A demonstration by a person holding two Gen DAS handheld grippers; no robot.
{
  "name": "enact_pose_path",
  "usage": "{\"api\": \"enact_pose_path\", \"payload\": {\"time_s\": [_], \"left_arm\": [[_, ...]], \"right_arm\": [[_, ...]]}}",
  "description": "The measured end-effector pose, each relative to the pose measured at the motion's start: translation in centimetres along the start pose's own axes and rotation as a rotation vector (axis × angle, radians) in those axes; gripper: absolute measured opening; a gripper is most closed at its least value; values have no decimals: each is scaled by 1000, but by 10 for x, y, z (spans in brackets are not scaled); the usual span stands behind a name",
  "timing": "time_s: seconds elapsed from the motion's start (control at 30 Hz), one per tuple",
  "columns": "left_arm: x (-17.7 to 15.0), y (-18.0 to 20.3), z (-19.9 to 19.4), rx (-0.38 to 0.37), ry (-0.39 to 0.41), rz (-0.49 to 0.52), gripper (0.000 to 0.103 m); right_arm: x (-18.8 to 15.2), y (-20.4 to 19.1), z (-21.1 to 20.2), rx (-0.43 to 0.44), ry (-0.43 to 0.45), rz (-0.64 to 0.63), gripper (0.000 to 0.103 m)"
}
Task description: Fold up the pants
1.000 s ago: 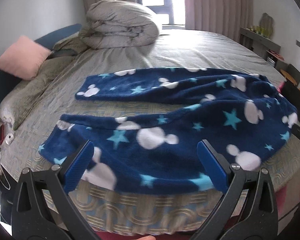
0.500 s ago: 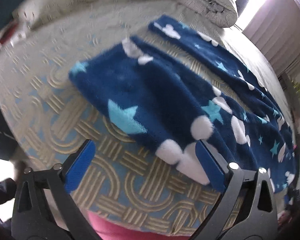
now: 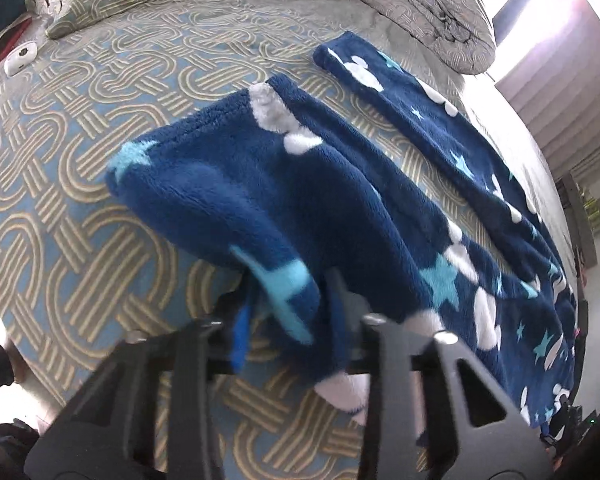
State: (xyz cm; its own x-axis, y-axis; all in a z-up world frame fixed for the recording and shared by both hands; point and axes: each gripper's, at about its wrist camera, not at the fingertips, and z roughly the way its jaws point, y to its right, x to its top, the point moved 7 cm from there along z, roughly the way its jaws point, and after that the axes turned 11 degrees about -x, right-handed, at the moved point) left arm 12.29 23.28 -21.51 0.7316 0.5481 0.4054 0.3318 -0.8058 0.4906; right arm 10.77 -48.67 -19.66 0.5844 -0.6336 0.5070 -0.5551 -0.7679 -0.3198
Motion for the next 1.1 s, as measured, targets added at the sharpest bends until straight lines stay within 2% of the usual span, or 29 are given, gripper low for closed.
{"api": "enact_pose_path", "payload": {"time_s": [0.03,0.07,0.1,0.13,0.17,0.3,0.53,0.7,0.9,1.1], "left_arm": [[1,1,1,-5,2,-1,17],[1,2,0,-11,3,-1,14],[1,3,-2,-9,10,2,14],[3,5,-2,-4,17,9,13],[4,7,-5,1,25,20,12],[11,20,-26,-3,72,50,12],[36,57,-68,-20,154,132,12],[64,81,-83,-13,180,158,12],[104,104,-79,5,151,151,12],[137,129,-55,58,97,191,12]], "right_arm": [[2,-2,2,1,4,-3,77],[4,-4,4,4,0,-7,73],[4,-7,8,6,-17,-16,53],[4,-11,13,4,-51,-39,13],[3,-12,17,-10,-76,-52,6],[8,-13,1,24,-39,-12,6],[34,-54,-50,90,82,-118,6],[62,-89,-68,112,139,-177,6],[89,-124,-63,119,149,-204,6],[114,-151,-38,75,104,-221,6]]}}
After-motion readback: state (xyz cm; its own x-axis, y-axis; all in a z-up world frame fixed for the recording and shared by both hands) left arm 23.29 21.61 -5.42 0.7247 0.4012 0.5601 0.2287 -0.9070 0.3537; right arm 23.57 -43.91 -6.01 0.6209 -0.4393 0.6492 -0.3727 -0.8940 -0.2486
